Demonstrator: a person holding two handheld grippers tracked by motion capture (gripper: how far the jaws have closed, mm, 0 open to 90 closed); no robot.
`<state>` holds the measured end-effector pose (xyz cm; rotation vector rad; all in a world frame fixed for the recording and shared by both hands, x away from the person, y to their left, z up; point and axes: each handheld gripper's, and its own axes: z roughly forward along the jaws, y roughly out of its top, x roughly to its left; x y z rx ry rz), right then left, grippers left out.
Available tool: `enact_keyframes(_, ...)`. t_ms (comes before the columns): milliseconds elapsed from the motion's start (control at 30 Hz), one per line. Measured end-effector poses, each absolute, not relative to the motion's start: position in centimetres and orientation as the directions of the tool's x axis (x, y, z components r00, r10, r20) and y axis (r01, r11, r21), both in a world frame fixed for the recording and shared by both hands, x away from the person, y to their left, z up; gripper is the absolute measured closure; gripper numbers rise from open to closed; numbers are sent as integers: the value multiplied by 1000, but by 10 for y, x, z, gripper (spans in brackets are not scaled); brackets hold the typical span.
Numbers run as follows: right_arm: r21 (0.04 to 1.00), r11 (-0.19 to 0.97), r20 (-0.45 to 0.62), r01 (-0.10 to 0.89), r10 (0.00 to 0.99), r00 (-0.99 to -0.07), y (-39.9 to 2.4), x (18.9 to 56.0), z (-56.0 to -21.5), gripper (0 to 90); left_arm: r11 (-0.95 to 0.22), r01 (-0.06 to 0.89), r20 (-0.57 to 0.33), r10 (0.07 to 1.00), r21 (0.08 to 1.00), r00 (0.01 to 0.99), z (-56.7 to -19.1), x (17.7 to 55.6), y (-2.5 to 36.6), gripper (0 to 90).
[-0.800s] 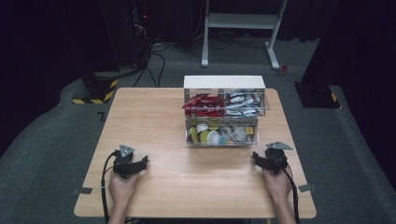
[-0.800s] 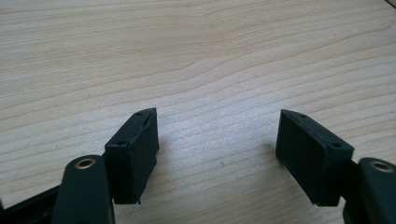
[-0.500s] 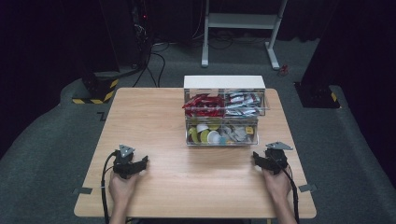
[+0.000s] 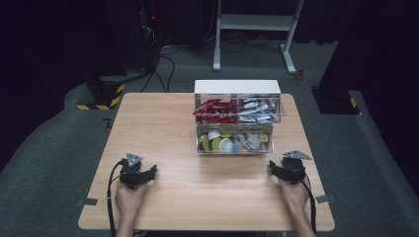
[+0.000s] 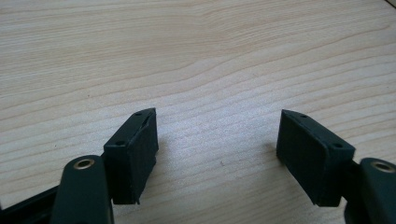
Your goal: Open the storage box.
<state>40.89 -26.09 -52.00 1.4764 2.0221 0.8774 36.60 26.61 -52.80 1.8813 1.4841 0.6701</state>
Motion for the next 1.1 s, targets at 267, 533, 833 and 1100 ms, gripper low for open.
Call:
enact_keyframes(267,776,180,27,604,948,-317,-265,401,-508,433,-156,645,3,973,748,232,-528,366,266,296)
enact_keyframes(533,790,154,59,593,944,-324,-269,396,-501,463,-155,645,2,973,748,231,-528,366,266,296)
enact_keyframes(833,813,149,74,563,933,-353,-268,392,-490,477,-156,645,3,973,748,232,-528,366,266,296)
enact_keyframes(1100,830,164,72,533,916,-395,-260,396,-476,471,-155,645,1,973,748,232,-528,366,266,295)
